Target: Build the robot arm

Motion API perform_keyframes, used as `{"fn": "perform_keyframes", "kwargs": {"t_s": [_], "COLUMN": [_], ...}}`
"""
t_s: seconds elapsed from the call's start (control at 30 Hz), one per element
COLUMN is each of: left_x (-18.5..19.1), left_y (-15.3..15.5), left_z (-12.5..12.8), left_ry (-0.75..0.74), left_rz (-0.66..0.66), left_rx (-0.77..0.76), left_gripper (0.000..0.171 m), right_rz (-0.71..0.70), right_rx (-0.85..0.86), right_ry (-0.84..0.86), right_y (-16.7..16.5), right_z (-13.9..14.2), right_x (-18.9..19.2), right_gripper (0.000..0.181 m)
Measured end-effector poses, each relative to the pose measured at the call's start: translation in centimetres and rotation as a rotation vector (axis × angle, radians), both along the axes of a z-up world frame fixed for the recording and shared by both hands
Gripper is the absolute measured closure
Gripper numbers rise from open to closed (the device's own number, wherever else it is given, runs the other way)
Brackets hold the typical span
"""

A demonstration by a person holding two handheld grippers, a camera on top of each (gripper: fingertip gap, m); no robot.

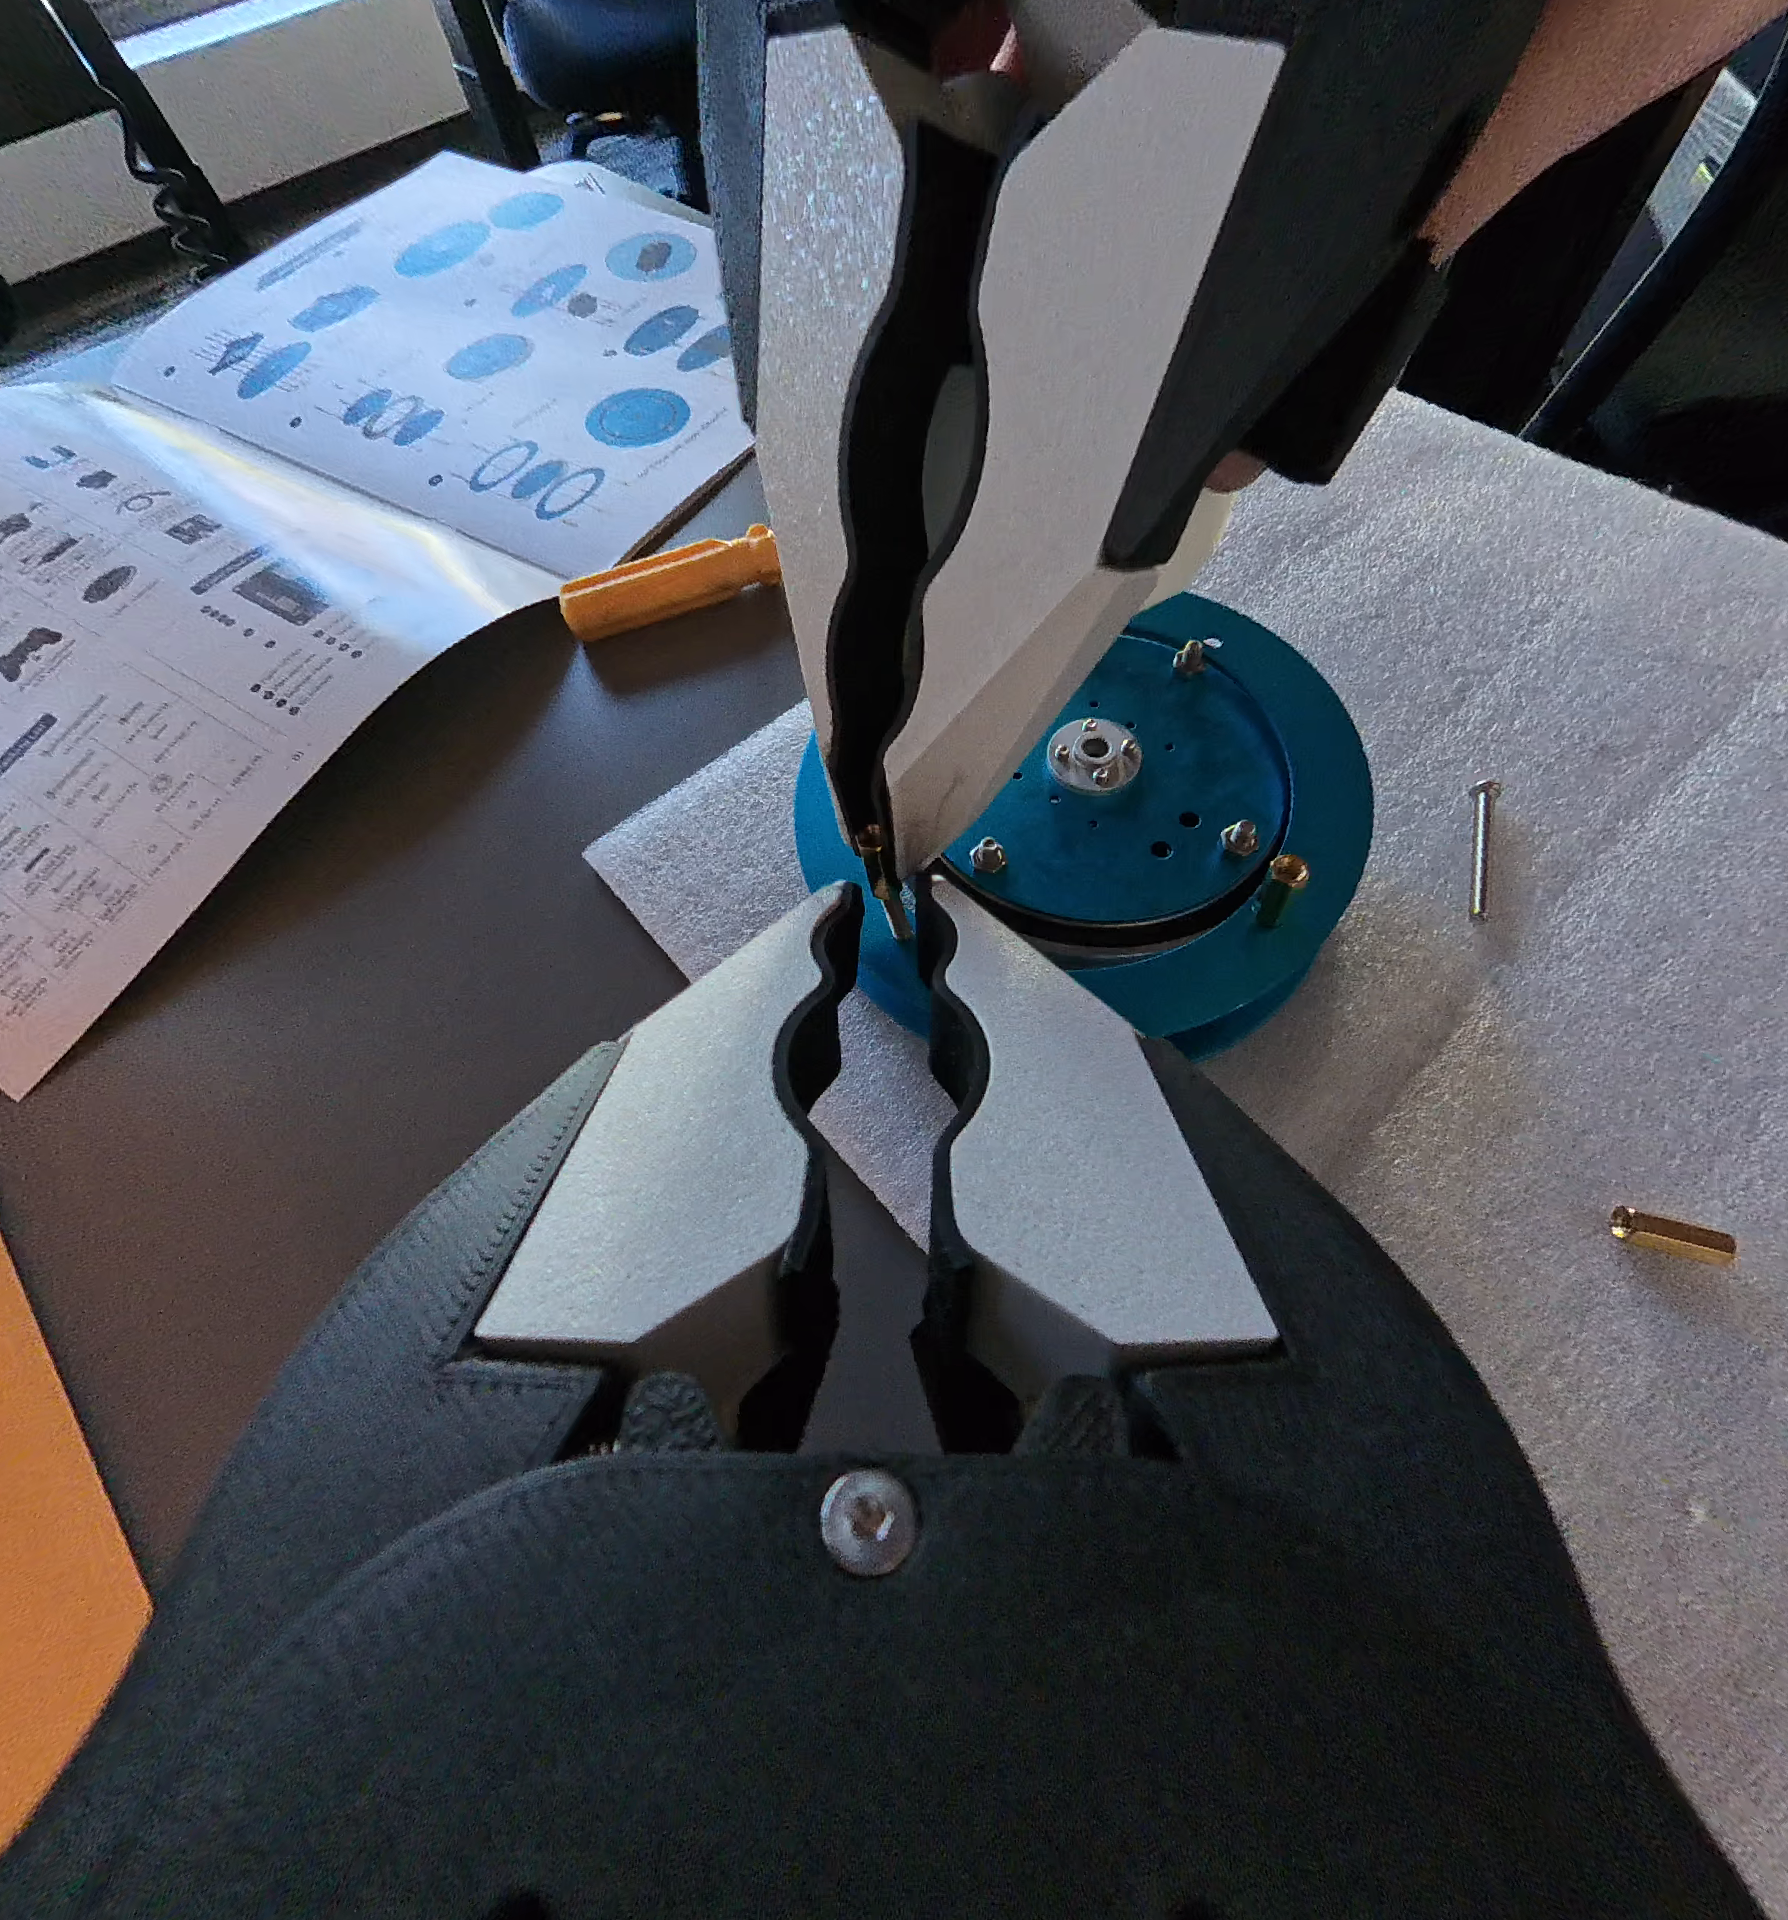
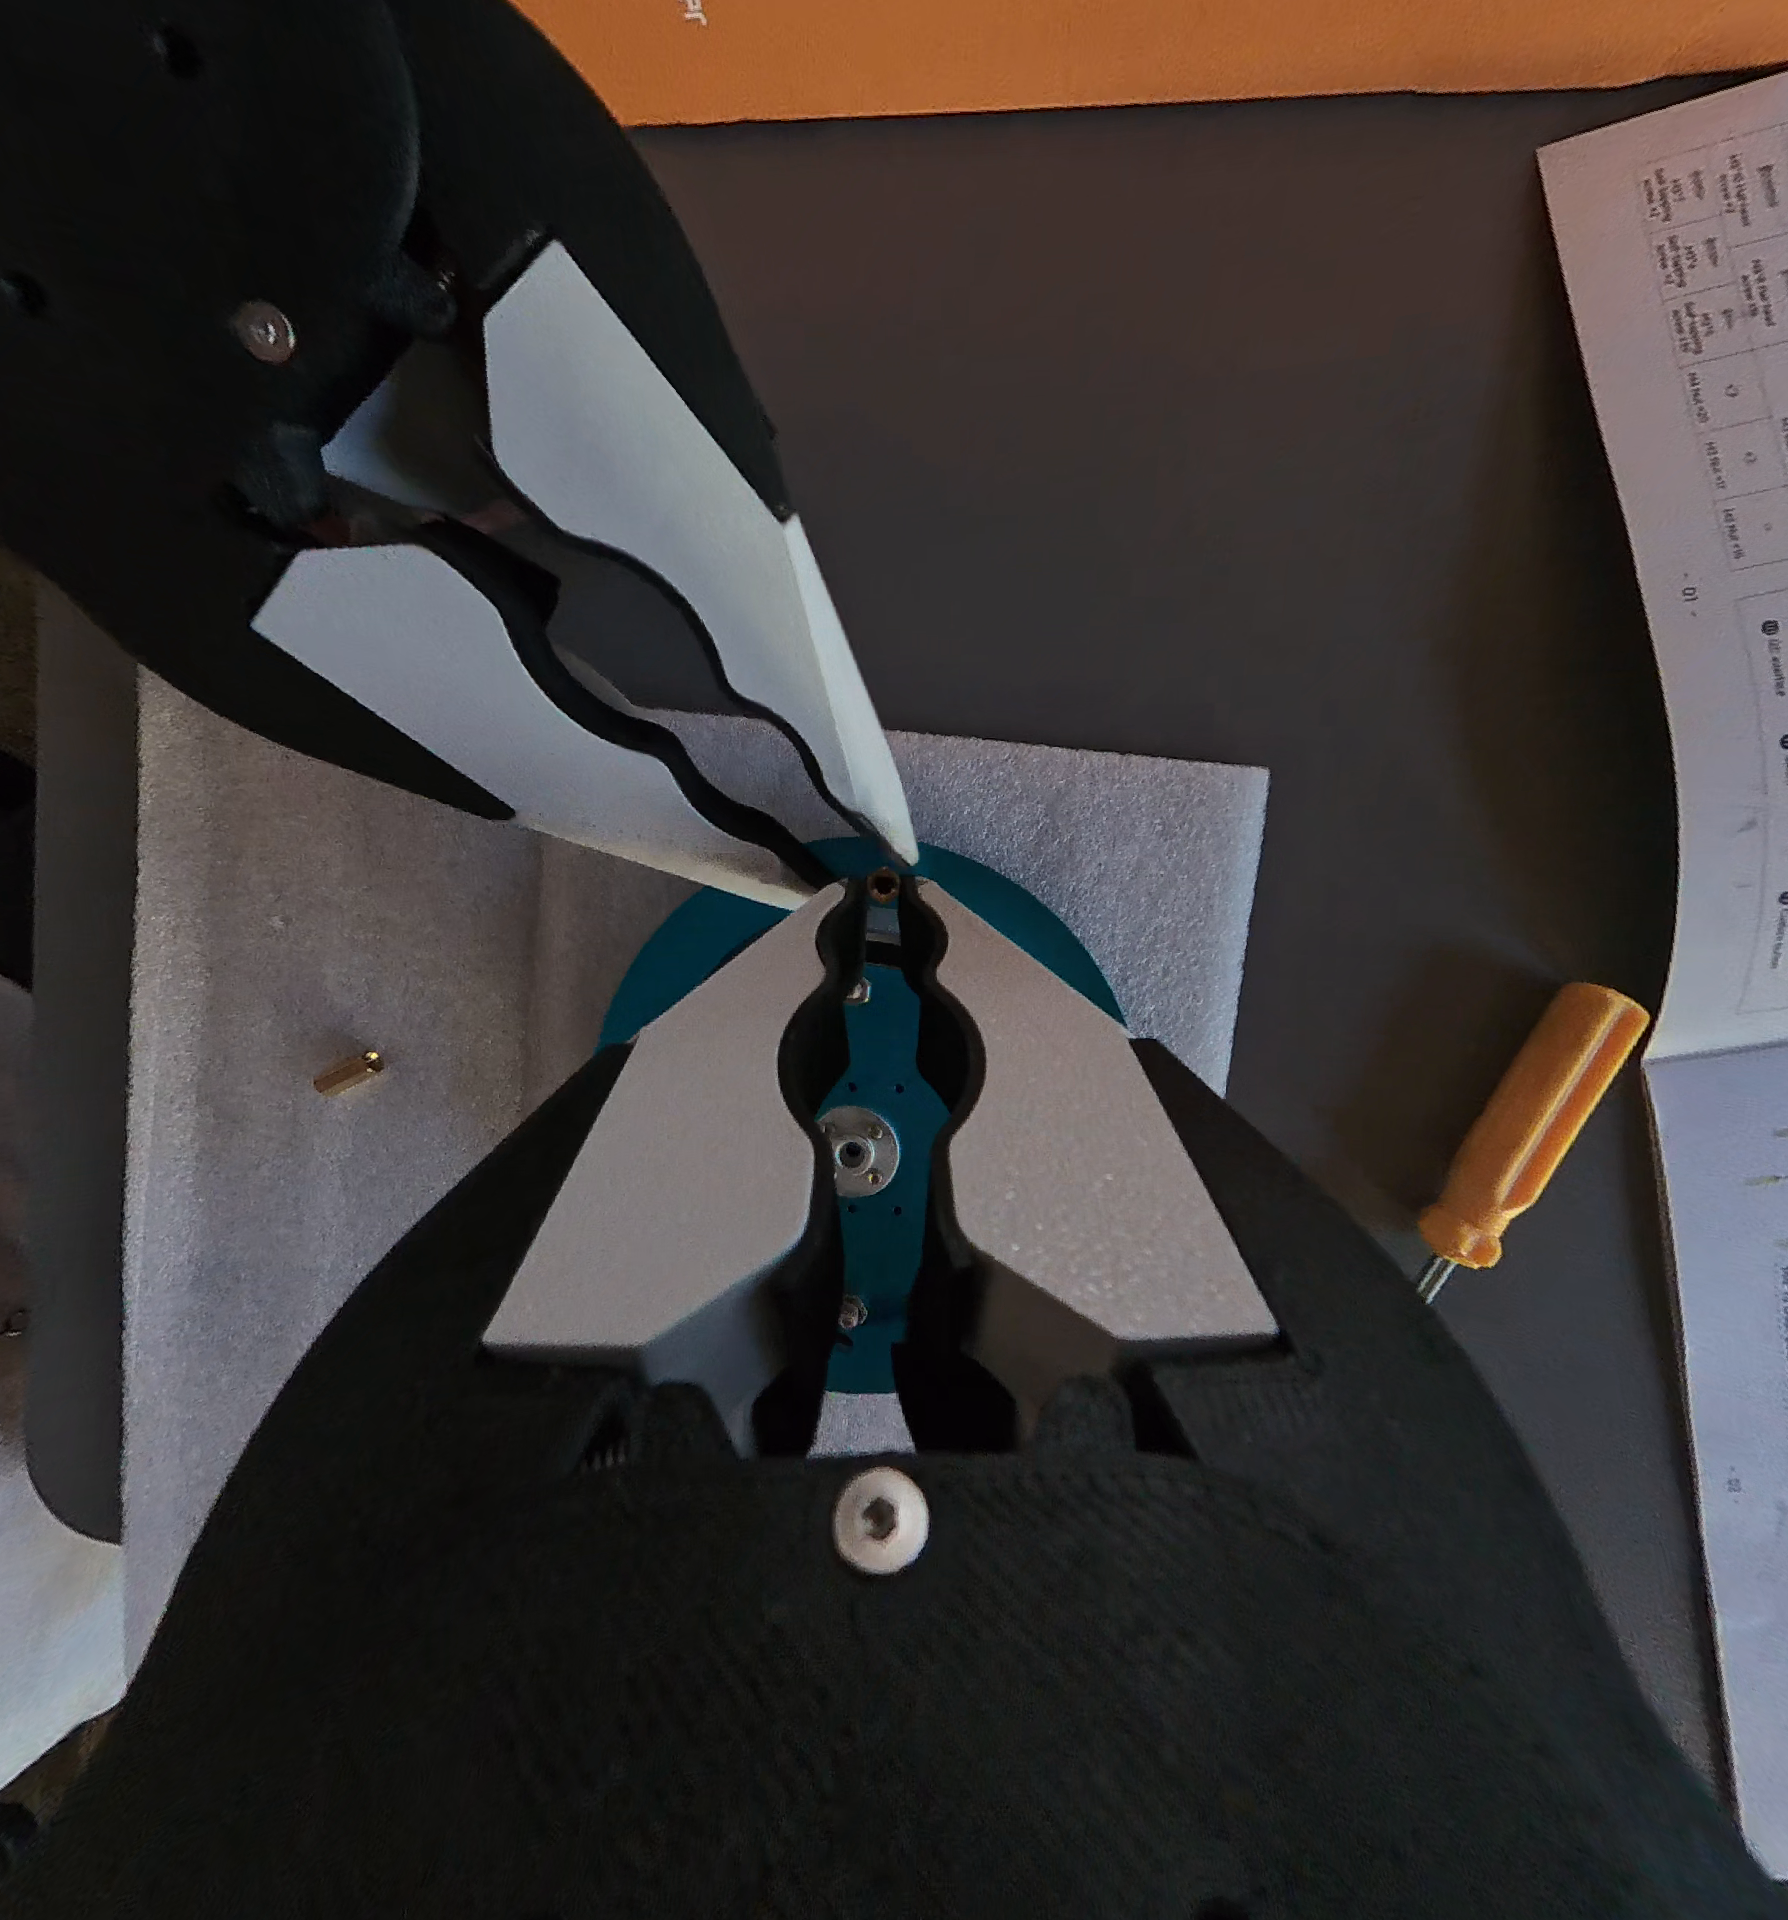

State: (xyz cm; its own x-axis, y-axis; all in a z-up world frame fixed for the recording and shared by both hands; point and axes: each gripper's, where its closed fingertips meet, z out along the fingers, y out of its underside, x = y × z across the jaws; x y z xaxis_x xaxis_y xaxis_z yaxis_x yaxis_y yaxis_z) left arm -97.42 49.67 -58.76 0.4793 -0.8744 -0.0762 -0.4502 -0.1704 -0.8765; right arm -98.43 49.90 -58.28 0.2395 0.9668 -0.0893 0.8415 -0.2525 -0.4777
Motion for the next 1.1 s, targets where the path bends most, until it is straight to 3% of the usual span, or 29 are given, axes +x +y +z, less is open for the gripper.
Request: {"fn": "perform_keyframes", "kwargs": {"t_s": [0.23,0.3,0.4,0.53,0.63,0.83,1.1], "left_x": [0.07,0.03,-0.02,0.00,-0.02,-0.16,-0.30], "left_y": [-0.20,-0.17,-0.10,-0.10,-0.15,-0.12,-0.17], "left_z": [-0.07,-0.10,-0.12,-0.14,-0.15,-0.22,-0.23], "left_ry": [0.020,0.018,0.018,0.021,0.022,0.025,0.019], "left_rz": [-0.019,-0.018,-0.017,-0.020,-0.022,-0.018,-0.011], "left_rx": [0.030,0.027,0.025,0.027,0.030,0.028,0.010], "left_gripper": [0.168,0.168,0.168,0.168,0.168,0.168,0.169], "right_rz": [0.005,0.041,0.166,0.419,0.508,0.445,0.143], "right_rx": [-0.036,-0.026,0.014,0.164,0.178,0.094,0.098], "right_ry": [0.007,0.010,0.007,0.000,-0.020,-0.042,-0.025], "right_y": [-0.16,-0.01,0.12,0.22,-0.06,-0.11,0.00], "right_z": [0.03,0.13,0.47,0.79,0.56,0.14,0.16], "right_x": [0.10,0.34,0.63,0.47,0.07,-0.26,-0.02], "right_gripper": [0.175,0.163,0.156,0.164,0.167,0.175,0.175]}}
